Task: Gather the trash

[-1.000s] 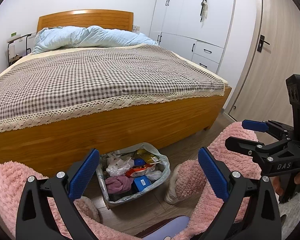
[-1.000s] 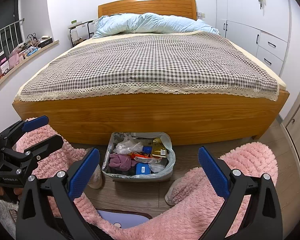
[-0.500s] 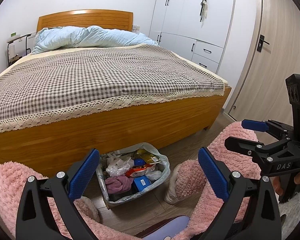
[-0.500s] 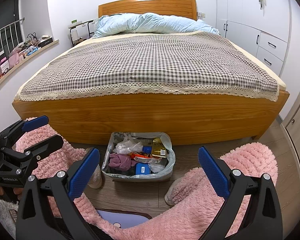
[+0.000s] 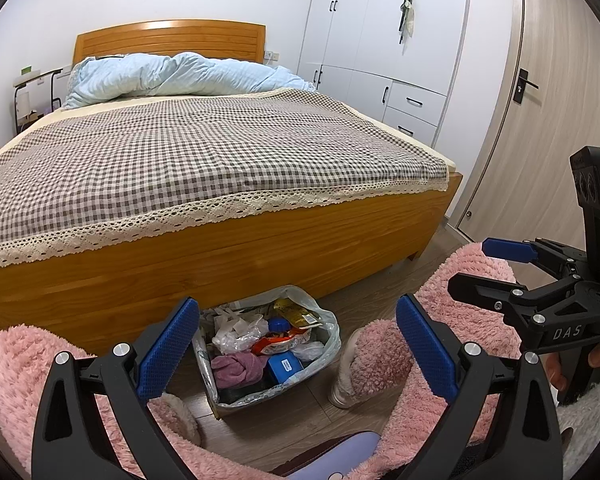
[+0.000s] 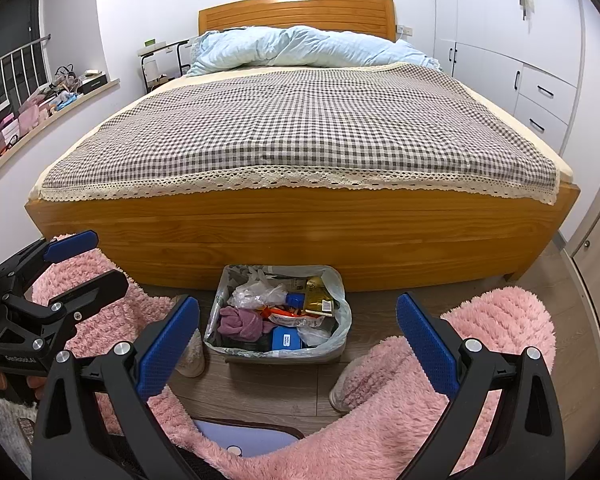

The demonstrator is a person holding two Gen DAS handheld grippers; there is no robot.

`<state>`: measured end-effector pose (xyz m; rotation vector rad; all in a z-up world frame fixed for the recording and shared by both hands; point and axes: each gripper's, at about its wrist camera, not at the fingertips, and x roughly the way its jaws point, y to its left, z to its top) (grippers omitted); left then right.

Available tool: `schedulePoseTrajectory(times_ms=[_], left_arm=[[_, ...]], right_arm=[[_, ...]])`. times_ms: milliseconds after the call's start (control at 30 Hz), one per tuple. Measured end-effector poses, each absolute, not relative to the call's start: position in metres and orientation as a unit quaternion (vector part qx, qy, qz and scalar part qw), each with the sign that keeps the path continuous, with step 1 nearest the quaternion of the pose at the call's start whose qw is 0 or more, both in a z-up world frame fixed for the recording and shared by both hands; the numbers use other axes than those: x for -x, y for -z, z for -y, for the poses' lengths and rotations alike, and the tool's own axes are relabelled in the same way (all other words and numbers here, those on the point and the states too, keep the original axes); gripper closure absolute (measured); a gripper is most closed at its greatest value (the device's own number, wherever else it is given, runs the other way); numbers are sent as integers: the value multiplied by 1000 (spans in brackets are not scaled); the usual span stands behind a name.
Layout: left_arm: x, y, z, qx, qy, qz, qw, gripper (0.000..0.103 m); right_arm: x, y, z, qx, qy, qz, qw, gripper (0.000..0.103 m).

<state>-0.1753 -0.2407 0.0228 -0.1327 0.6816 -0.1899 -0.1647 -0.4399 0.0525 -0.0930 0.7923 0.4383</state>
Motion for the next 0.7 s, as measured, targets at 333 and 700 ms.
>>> schedulePoseTrajectory(times_ms=[333,700], left_arm=[[177,-26,237,68,95,-325,938,8],[163,-24,228,76,84,-336,935,8]], right_arm=[[161,-51,443,45,-215,-386,896,8],[145,-48,444,36,-224,-385,894,8]])
